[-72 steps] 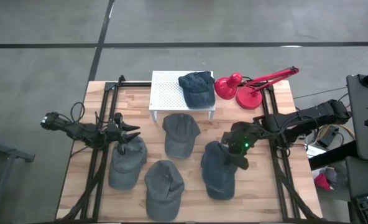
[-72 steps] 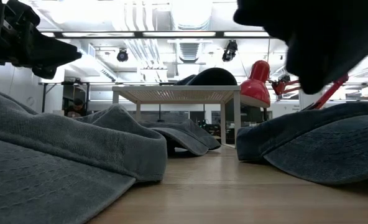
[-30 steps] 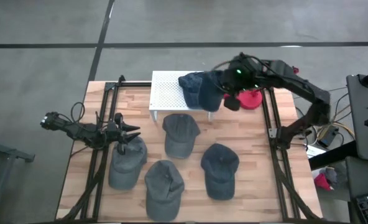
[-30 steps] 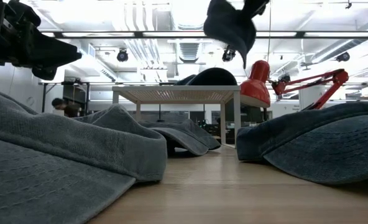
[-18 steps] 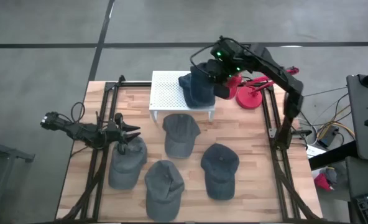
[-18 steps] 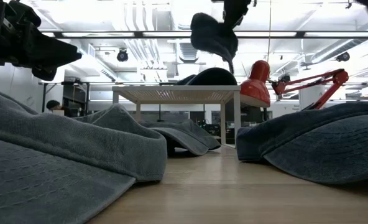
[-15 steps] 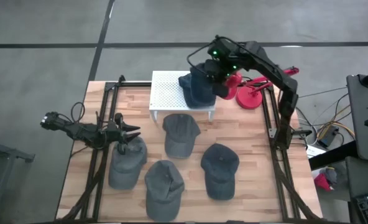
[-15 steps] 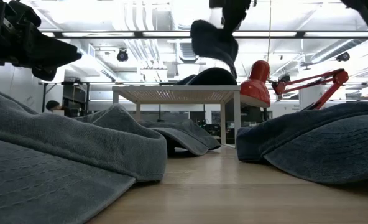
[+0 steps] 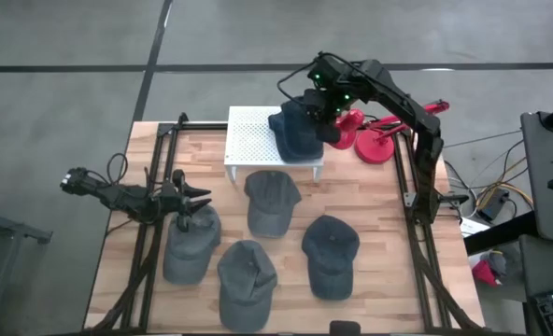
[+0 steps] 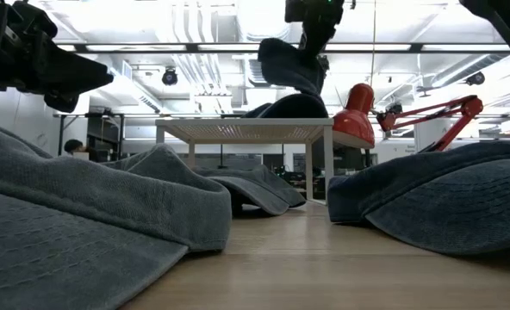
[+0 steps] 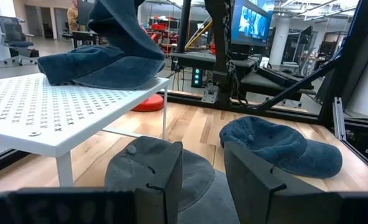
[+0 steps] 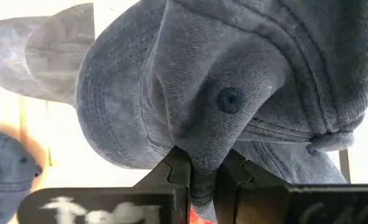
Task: Pick & Place hat
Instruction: Stack the right dark blue cap on the dark blue cap on the shelf, then stack the dark blue cap on the stacked dark blue caps on the shelf
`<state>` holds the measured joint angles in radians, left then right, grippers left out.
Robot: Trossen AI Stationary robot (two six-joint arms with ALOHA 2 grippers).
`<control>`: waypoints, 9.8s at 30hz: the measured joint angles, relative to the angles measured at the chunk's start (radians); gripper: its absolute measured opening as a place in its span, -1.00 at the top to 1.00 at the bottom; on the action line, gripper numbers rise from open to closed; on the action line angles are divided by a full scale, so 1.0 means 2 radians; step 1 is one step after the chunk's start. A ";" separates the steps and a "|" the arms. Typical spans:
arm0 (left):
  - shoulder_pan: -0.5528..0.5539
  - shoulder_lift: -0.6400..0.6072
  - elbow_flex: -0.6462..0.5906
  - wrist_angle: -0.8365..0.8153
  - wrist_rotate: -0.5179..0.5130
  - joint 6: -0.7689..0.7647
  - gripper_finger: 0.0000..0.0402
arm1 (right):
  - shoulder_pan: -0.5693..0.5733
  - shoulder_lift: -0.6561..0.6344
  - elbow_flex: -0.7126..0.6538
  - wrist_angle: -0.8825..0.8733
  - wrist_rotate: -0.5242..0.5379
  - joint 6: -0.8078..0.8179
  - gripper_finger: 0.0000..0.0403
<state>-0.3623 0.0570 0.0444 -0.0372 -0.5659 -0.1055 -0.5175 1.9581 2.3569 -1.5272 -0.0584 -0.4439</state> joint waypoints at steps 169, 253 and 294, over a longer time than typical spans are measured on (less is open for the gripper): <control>0.000 0.001 0.000 0.003 0.002 -0.001 0.39 | 0.380 -0.241 -0.622 0.186 -0.048 0.545 -0.32; 0.000 0.002 0.000 0.009 0.002 -0.051 0.39 | 0.321 -0.422 -0.615 0.332 -0.128 0.548 0.93; 0.000 0.002 0.000 0.004 0.002 -0.031 0.39 | -0.020 -0.128 -0.019 -0.010 -0.396 0.083 0.94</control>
<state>-0.3626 0.0620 0.0448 -0.0297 -0.5617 -0.1680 -0.5580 1.7031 2.3187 -1.5467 -0.8508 -0.2787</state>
